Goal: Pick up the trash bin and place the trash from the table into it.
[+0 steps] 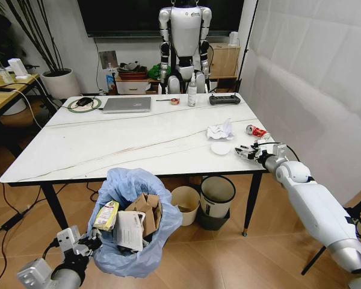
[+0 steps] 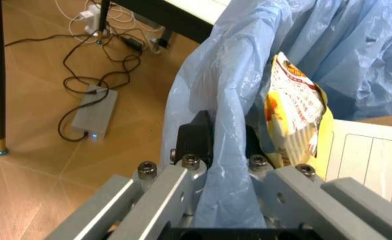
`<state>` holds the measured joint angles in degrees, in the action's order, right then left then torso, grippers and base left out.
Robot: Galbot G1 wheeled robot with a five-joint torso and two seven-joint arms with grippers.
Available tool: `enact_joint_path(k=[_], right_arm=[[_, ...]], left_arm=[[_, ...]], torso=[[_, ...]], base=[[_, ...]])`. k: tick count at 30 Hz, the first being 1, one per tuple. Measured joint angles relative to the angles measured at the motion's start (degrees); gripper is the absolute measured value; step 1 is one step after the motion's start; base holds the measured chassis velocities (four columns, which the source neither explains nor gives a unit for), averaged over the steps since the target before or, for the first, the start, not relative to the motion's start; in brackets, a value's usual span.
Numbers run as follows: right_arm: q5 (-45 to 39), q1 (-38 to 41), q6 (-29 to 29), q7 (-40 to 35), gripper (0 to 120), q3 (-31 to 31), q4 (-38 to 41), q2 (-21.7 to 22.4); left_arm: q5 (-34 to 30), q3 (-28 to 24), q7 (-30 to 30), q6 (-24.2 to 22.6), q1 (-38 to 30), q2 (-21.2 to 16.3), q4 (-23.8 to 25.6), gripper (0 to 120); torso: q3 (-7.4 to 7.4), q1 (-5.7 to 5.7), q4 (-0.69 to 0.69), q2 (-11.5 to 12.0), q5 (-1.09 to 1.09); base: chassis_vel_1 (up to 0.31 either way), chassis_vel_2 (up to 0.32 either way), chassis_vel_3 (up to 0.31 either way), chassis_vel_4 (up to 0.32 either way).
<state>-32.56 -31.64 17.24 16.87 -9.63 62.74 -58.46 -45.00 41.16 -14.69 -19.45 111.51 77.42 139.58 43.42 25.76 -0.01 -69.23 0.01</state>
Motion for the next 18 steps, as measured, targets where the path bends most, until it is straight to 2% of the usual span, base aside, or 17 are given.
enact_joint_path(k=[2, 4, 10, 11, 18], right_arm=[[0.0, -0.2, 0.1, -0.1, 55, 0.0, 0.3, 0.2], [0.0, -0.3, 0.1, -0.1, 52, 0.0, 0.6, 0.3], [-0.1, -0.7, 0.3, -0.2, 26, 0.0, 1.4, 0.8], [-0.1, -0.7, 0.3, -0.2, 26, 0.0, 1.4, 0.8], [-0.1, -1.2, 0.4, -0.2, 0, 0.4, 2.3, 1.4]], left_arm=[[0.0, 0.0, 0.0, 0.0, -0.1, 0.0, 0.0, 1], [0.0, 0.0, 0.0, 0.0, -0.1, 0.0, 0.0, 1], [-0.2, -0.2, 0.0, 0.0, -0.3, -0.3, -0.1, 1], [-0.2, -0.2, 0.0, 0.0, -0.3, -0.3, -0.1, 1], [-0.5, 0.0, -0.1, -0.1, -0.3, -0.5, -0.1, 1]], torso=[[0.0, 0.0, 0.0, 0.0, 0.0], [0.0, 0.0, 0.0, 0.0, 0.0], [0.01, 0.0, 0.0, 0.0, 0.0], [0.01, 0.0, 0.0, 0.0, 0.0], [0.01, 0.0, 0.0, 0.0, 0.0]], base=[[0.0, 0.0, 0.0, 0.0], [0.0, 0.0, 0.0, 0.0], [0.0, 0.0, 0.0, 0.0], [0.0, 0.0, 0.0, 0.0], [0.0, 0.0, 0.0, 0.0]])
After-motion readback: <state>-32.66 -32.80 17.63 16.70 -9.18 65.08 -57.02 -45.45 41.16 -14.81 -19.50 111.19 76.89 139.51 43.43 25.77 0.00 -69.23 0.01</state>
